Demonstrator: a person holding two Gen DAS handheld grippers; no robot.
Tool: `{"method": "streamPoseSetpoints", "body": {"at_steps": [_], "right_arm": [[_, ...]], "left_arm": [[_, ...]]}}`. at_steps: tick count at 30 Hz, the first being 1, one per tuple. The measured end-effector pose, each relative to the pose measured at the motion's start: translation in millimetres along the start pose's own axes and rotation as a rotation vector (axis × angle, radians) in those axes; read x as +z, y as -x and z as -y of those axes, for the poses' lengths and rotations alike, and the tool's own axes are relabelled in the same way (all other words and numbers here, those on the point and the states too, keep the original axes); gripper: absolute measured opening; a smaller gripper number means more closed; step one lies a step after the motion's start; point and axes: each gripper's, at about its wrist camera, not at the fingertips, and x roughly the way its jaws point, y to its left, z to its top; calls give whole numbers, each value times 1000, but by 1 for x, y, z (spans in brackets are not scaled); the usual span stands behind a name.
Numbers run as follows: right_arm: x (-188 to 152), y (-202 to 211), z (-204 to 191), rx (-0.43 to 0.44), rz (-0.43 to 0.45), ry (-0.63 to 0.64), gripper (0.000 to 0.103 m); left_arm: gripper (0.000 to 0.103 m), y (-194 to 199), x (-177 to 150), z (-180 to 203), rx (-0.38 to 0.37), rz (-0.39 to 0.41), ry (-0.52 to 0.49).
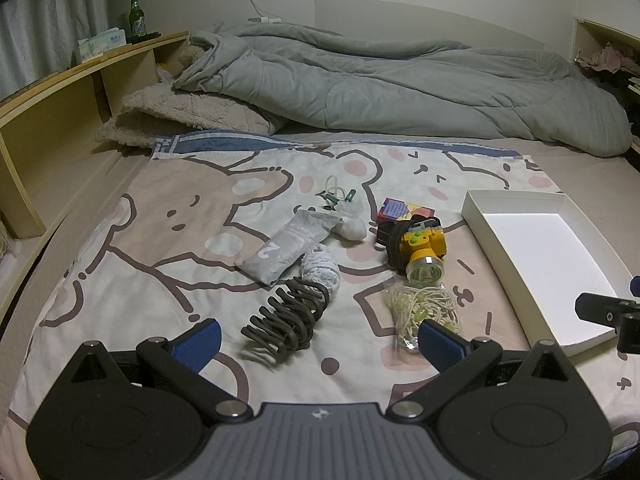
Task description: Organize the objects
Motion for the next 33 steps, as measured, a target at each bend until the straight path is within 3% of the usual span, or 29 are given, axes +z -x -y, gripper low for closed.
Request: {"method": "streamPoseSetpoints", "body": {"at_steps": [33], "right_arm": [[0, -2, 0, -5, -3, 8, 100]], "left_arm": [[103, 0, -4, 5, -5, -6, 1]]}}
